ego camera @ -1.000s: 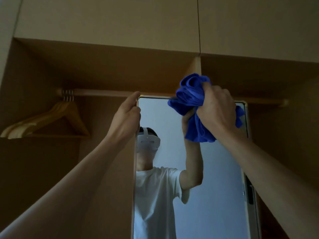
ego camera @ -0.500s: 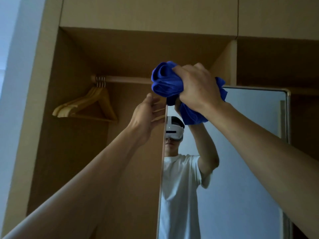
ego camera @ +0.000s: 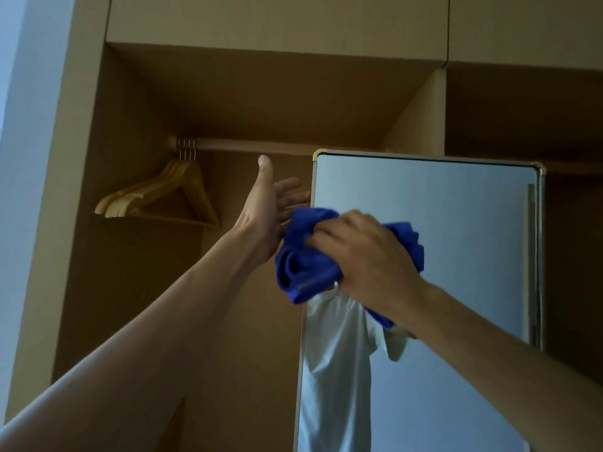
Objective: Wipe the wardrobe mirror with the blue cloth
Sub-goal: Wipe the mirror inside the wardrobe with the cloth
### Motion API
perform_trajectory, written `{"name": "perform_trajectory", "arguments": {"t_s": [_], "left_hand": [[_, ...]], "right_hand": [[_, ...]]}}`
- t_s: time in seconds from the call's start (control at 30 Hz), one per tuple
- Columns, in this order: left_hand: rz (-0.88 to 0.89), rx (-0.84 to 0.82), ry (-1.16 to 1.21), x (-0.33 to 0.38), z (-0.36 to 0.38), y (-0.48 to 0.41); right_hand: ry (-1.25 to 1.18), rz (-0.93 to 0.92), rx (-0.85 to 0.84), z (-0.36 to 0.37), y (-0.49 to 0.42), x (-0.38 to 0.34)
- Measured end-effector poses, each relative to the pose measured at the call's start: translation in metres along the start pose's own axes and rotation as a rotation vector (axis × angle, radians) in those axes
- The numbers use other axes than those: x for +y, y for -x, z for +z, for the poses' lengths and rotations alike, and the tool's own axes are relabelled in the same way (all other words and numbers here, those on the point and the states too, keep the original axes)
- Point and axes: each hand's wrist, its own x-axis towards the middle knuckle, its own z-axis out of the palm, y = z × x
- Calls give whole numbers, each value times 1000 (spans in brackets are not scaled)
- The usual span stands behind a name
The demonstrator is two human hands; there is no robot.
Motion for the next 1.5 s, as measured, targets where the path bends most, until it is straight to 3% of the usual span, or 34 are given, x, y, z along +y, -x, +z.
{"name": "perform_trajectory", "arguments": {"t_s": [0.23, 0.37, 0.53, 0.77, 0.97, 1.23, 1.5], "left_hand": [[10, -32, -64, 0, 1, 1], [-42, -104, -8, 5, -3, 3], [46, -120, 42, 10, -6, -5], [-48, -132, -17, 12, -13, -8], [30, -77, -179, 10, -2, -4], [63, -124, -121, -6, -8, 7], [-52, -138, -195, -48, -25, 27]], "right_hand": [[127, -109, 50, -2, 12, -3], [200, -31, 102, -19, -22, 9], [275, 42, 114, -37, -66, 20], [287, -95, -82, -33, -48, -6], [327, -122, -275, -17, -20, -50], [212, -85, -537, 12, 52, -121], [165, 42, -480, 14, 54, -131]]}}
